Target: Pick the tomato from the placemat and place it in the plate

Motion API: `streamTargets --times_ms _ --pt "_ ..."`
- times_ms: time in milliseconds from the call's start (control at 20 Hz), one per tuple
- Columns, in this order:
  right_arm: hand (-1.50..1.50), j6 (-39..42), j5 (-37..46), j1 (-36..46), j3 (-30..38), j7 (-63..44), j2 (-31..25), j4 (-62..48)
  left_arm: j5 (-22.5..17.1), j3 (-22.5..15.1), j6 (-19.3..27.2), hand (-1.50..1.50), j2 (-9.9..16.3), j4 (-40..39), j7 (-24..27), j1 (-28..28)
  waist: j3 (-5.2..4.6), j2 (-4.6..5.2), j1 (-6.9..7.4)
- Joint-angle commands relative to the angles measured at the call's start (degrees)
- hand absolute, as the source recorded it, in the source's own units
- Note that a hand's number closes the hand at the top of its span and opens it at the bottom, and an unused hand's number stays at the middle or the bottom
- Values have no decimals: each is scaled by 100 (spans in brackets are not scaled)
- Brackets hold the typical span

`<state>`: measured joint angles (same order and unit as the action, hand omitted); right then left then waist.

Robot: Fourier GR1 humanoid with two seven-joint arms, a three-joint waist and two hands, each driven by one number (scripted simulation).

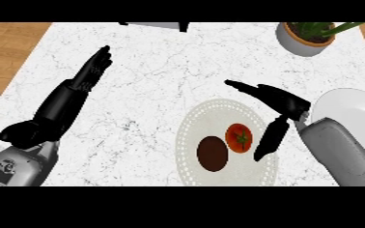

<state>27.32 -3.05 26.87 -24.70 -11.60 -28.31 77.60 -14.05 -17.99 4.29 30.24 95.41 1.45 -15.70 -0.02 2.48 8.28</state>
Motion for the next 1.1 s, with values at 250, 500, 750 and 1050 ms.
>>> streamTargets --times_ms 250,500,750,1050 --pt "-150 891 1586 1965 -1456 440 969 -1303 0 134 -172 0 -7 -234 60 -71 2 -167 -401" --pt "-150 1555 1642 2552 -1264 -79 1395 -1962 129 250 -146 0 -161 -307 214 204 -2 -234 -689" --pt "-150 2412 1324 2874 -1170 -906 2021 -2774 227 295 -69 0 -296 -328 45 52 -2 -232 -719" --pt "-150 3255 1405 3544 -983 -1230 1936 -3221 172 540 -323 0 -208 -303 159 280 -1 -234 -730"
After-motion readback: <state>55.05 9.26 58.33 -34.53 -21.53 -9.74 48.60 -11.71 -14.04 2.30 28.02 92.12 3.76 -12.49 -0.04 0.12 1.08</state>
